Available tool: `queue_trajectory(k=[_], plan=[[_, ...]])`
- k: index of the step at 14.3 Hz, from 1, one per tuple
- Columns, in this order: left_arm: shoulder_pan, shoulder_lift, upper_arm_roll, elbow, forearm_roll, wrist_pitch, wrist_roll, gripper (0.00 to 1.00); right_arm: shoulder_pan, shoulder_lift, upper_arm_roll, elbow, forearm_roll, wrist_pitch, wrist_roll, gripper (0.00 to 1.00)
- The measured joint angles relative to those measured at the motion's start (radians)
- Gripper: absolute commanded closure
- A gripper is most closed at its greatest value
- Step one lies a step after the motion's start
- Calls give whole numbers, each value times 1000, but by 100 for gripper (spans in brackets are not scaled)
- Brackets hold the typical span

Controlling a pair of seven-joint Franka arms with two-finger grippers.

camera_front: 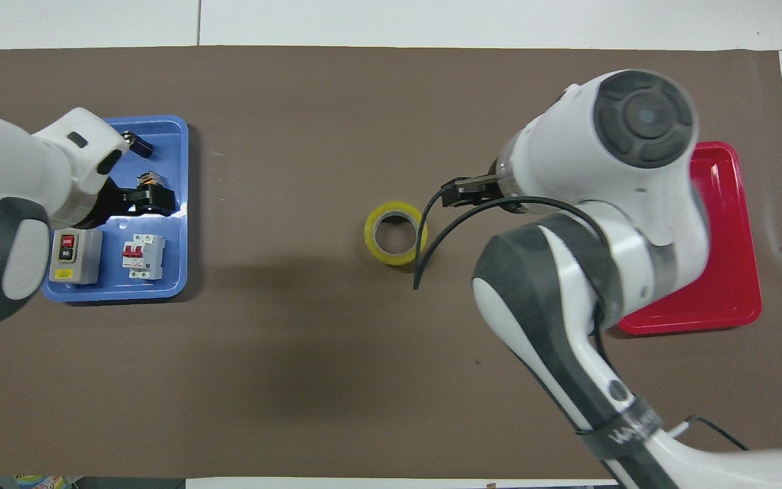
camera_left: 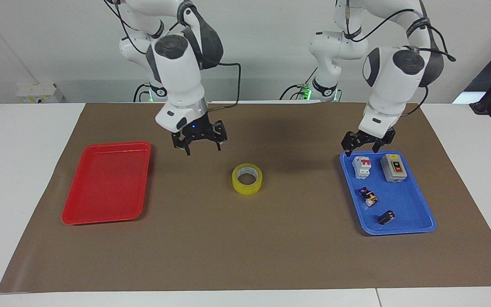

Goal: Place and move tape with both arms
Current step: 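Withdraw the left gripper while the right gripper grasps the tape roll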

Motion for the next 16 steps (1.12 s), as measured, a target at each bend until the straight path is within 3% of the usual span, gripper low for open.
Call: queue_trajectory(k=[6,9,10,12,14,16], plan=[[116,-10,2,245,-17,-272,117,0,91,192,-2,-50,-6,219,39,0],[150,-10,3,305,-17,-345,164,0,97,220,-6,-107,-10,287,43,0],[158,-10,3,307,-17,-360,172,0,97,219,-8,-117,-10,289,43,8],[162,-15,3,299,-17,-385,176,0,96,214,-11,-128,-10,292,43,58],[162,-19,3,292,-17,-389,176,0,96,208,-11,-134,-10,292,43,100],[162,-22,3,289,-17,-389,176,0,96,204,-11,-134,-10,292,43,100]])
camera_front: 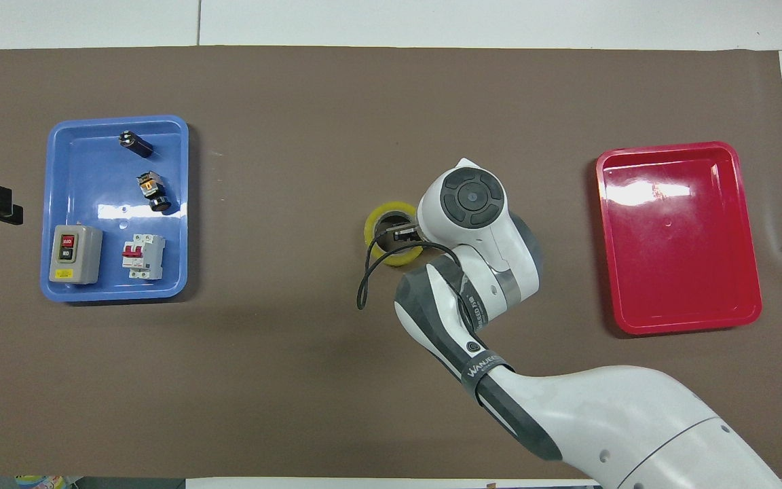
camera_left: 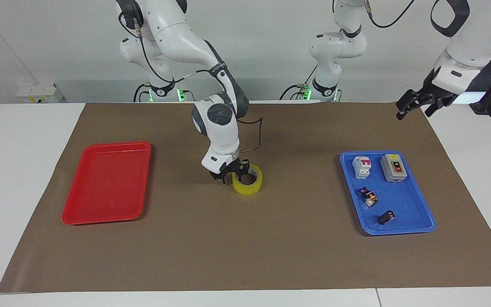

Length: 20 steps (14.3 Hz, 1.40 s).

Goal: Place and move tape with both arms
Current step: 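Withdraw the left gripper while the right gripper grasps the tape roll, then carry the tape roll with the right gripper into the red tray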

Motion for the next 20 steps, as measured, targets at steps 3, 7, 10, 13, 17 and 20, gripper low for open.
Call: queue_trajectory(k=[3,7,10,13,17,20], plan=[[0,-1,0,0,0,0,0,0,0,-3,-1,0,0,-2,0,100],[0,-2,-3,0,0,-1,1,0,-14,-9,-10,126,-58,-216,0,100],[0,-2,-3,0,0,-1,1,0,-118,-47,-15,239,-93,-391,-98,100],[-1,-2,-5,0,-1,-1,1,0,-296,-113,-19,244,-95,-474,-329,100],[-2,-2,-9,0,-7,-1,2,0,-478,-130,-21,209,-96,-505,-531,100],[-2,-4,-11,0,-11,-1,2,0,-618,-133,-21,147,-96,-462,-652,100]])
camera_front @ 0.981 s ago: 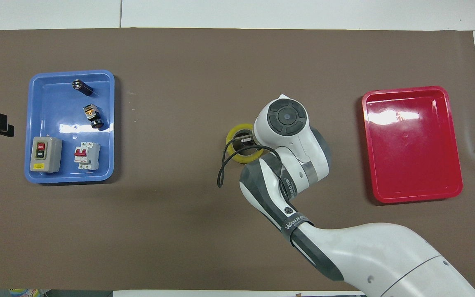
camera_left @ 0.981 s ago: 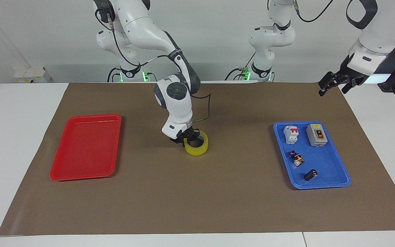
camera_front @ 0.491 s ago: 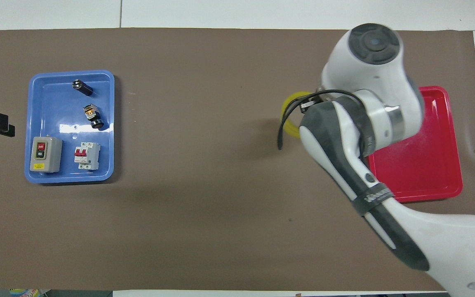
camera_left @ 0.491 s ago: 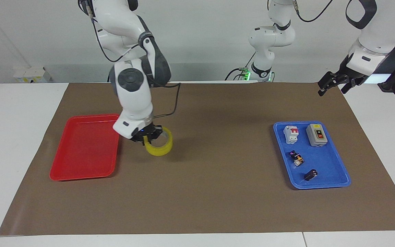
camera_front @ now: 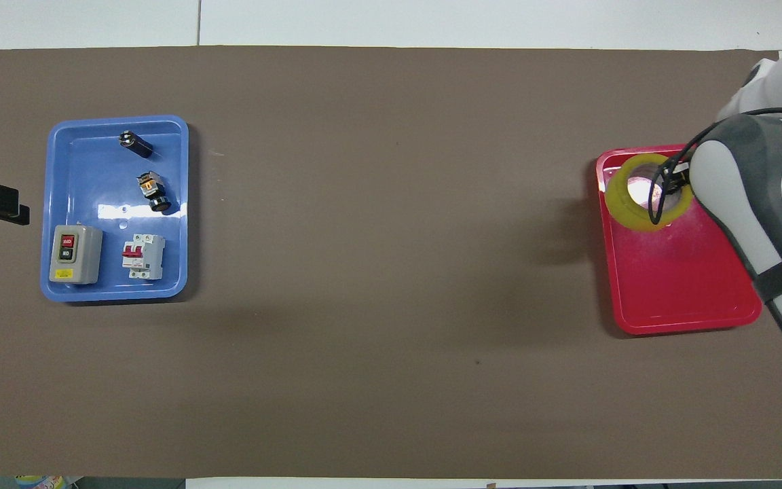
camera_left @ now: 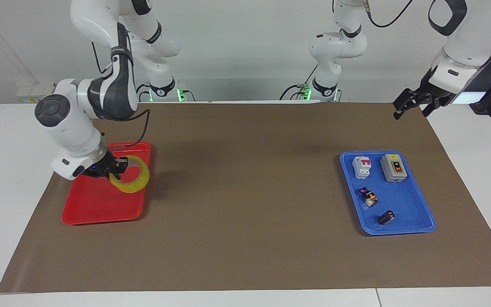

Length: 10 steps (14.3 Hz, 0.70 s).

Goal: Place and move tape with both arms
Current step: 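Carry the tape roll with the right gripper into the red tray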

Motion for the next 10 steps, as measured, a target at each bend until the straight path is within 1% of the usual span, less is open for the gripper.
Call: queue_trajectory(k=[1,3,7,10], plan=[[0,0,-1,0,0,0,0,0,-40,-6,0,-38,0,47,-32,100],[0,-1,-2,0,0,0,0,0,-81,-21,0,-119,0,141,-64,100],[1,-2,-1,0,0,0,0,0,-121,-41,2,-226,0,229,-91,100],[1,-2,-1,0,0,0,0,0,-130,-43,3,-309,0,343,-95,100]])
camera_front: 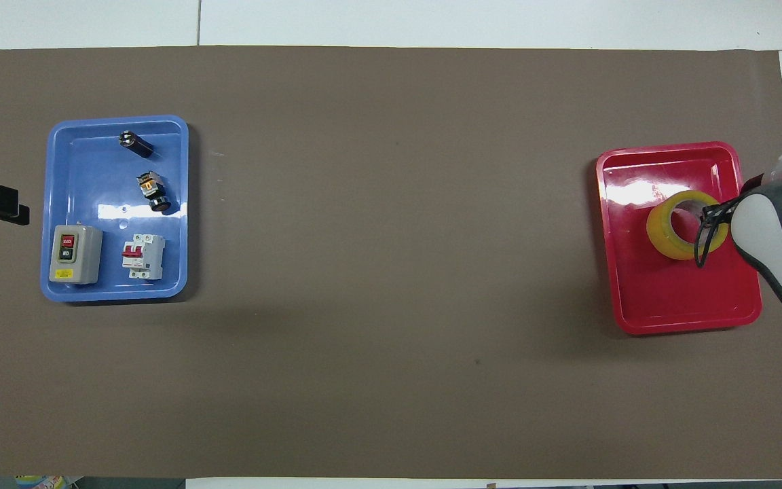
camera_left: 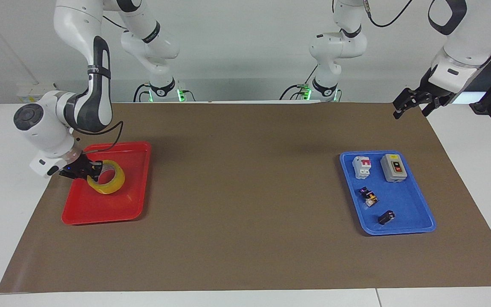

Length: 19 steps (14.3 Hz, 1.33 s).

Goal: Place and move tape with both arms

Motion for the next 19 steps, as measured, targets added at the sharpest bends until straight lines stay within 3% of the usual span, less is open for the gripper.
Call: queue_trajectory(k=[2,3,4,9,15,19], plan=[[0,0,0,0,0,0,0,0,0,0,2,-37,0,41,0,99],[0,0,0,0,0,0,0,0,0,0,3,-43,0,44,0,26],[0,0,0,0,0,0,0,0,0,0,4,-45,0,44,0,0],[0,0,0,0,0,0,0,0,4,-28,14,12,0,-42,-2,0],[0,0,0,0,0,0,0,0,29,-75,61,321,1,-441,17,0],[0,0,0,0,0,0,0,0,69,-144,73,426,1,-629,74,0]])
